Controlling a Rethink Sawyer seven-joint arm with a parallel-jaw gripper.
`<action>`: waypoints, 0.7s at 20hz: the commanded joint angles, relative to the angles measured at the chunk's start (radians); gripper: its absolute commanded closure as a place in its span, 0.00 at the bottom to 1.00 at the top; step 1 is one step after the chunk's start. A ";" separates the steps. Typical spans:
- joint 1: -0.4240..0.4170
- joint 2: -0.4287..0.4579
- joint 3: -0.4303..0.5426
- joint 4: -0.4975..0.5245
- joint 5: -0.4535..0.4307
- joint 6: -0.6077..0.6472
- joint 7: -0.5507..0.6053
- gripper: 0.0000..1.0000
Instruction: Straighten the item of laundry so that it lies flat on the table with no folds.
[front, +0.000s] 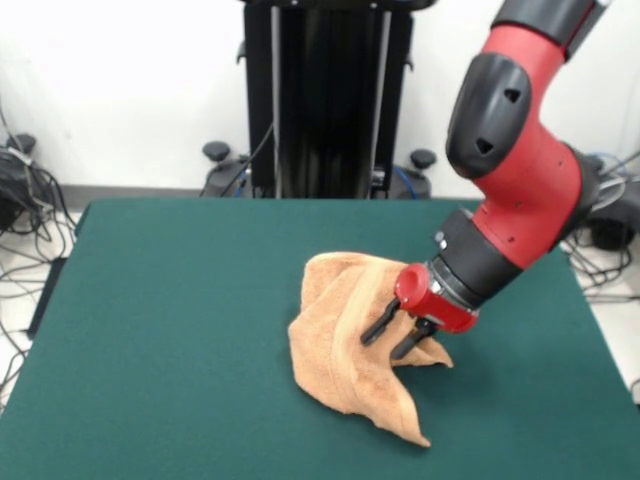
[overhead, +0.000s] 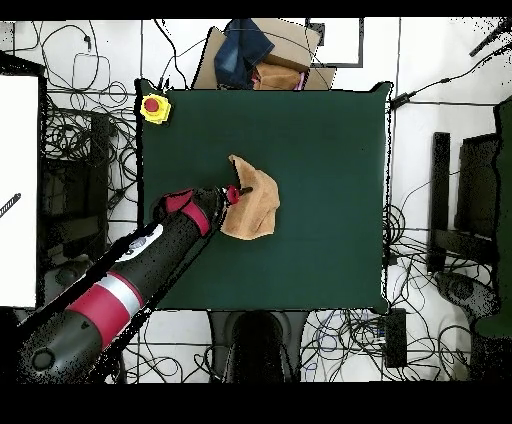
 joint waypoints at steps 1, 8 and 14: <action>-0.008 0.024 0.162 0.041 -0.051 0.011 0.139 0.00; -0.014 0.058 0.139 0.016 -0.054 -0.006 0.160 0.00; 0.005 0.091 0.096 -0.002 -0.024 0.013 0.217 0.00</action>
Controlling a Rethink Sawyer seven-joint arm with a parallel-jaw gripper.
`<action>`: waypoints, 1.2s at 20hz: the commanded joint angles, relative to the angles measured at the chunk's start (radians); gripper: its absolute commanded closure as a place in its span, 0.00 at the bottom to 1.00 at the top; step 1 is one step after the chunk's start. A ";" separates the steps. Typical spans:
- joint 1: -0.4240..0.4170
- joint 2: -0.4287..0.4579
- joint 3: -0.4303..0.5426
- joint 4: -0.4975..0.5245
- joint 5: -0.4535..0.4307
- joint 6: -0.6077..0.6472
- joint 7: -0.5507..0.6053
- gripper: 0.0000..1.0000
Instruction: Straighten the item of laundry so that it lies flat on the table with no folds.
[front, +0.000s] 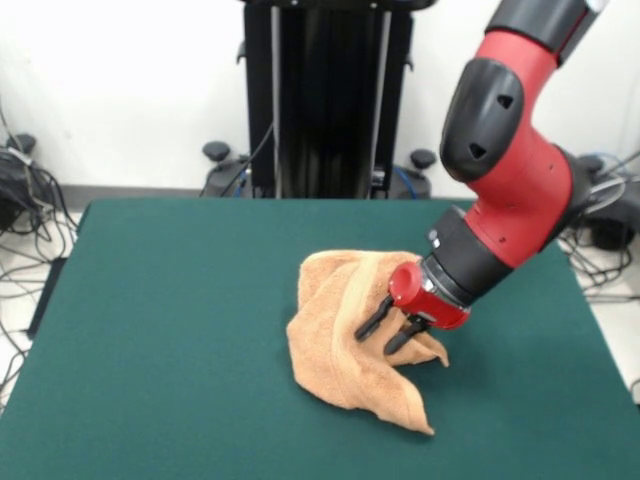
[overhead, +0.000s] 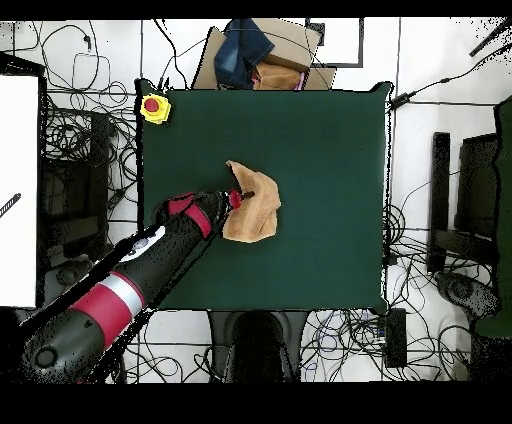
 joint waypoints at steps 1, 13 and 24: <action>0.017 0.093 0.064 -0.012 0.006 0.018 0.237 0.00; 0.046 0.135 0.002 -0.030 0.043 0.067 0.283 1.00; 0.033 -0.431 0.297 0.428 -0.117 0.039 0.017 1.00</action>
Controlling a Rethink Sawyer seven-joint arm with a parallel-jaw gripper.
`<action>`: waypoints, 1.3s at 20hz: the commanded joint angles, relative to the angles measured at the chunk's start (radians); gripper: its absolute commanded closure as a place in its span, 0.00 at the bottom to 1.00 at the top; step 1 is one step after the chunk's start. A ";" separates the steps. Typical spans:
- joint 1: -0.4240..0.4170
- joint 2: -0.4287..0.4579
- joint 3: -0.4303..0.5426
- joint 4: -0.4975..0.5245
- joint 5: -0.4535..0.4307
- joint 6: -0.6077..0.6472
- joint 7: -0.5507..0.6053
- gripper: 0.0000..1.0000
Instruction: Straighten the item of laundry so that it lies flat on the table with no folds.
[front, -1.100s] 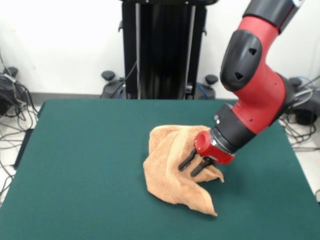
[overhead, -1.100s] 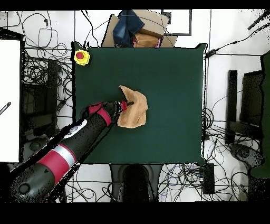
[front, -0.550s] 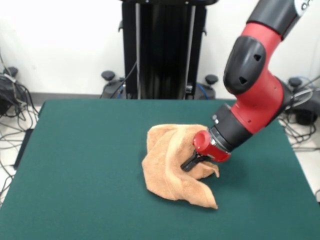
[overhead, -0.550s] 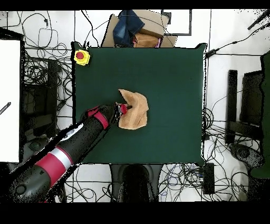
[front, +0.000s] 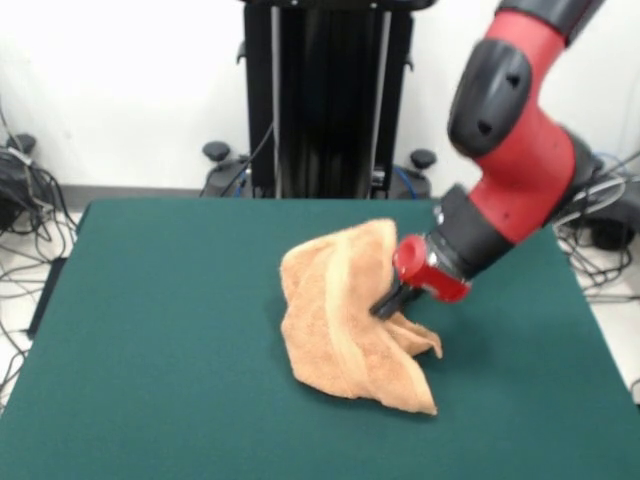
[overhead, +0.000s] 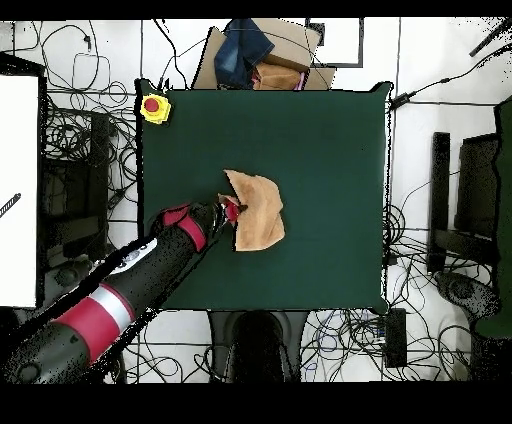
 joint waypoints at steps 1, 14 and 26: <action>-0.019 -0.425 0.270 0.357 -0.102 0.058 0.000 1.00; -0.100 -0.595 0.394 0.440 -0.233 0.060 0.023 1.00; -0.026 -0.438 0.283 0.335 -0.240 0.046 0.150 1.00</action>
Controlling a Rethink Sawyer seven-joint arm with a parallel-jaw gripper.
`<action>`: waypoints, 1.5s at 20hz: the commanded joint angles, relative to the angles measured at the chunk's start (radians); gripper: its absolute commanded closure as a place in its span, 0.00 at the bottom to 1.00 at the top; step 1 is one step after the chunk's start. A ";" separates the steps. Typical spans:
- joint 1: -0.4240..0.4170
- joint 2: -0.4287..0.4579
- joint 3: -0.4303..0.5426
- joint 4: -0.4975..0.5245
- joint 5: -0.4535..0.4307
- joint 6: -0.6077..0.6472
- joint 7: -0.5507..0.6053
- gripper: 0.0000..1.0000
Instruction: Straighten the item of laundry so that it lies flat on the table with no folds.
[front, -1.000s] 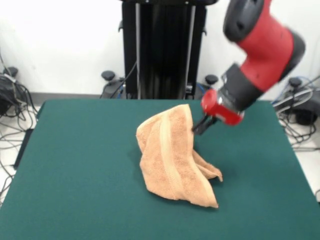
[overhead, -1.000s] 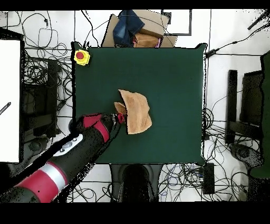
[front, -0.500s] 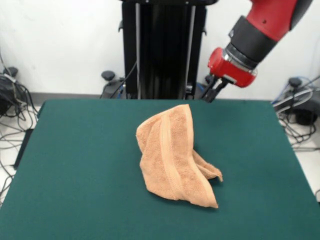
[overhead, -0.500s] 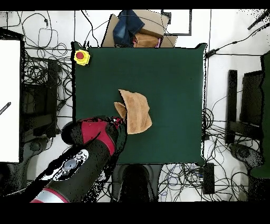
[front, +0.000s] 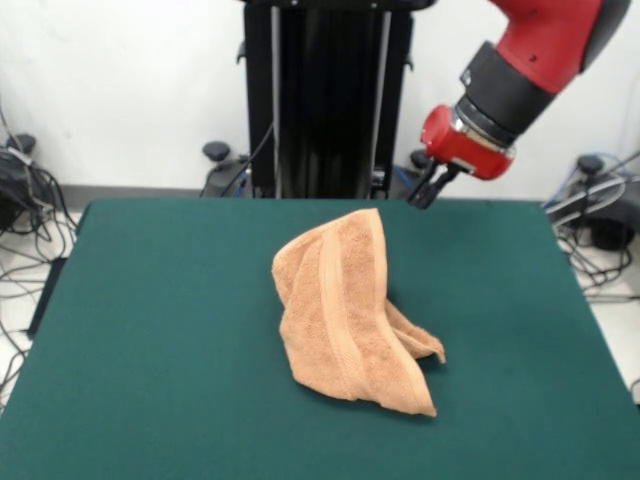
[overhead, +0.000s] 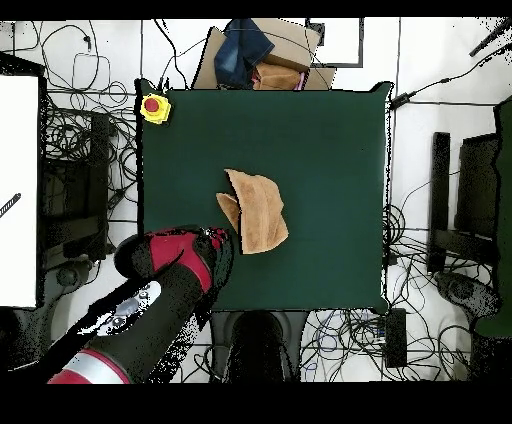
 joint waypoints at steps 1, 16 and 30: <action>0.017 0.067 0.083 -0.031 -0.026 0.043 0.151 1.00; 0.102 0.165 -0.046 -0.098 0.039 0.102 0.254 0.00; 0.107 0.335 -0.105 -0.221 0.099 0.072 0.296 0.00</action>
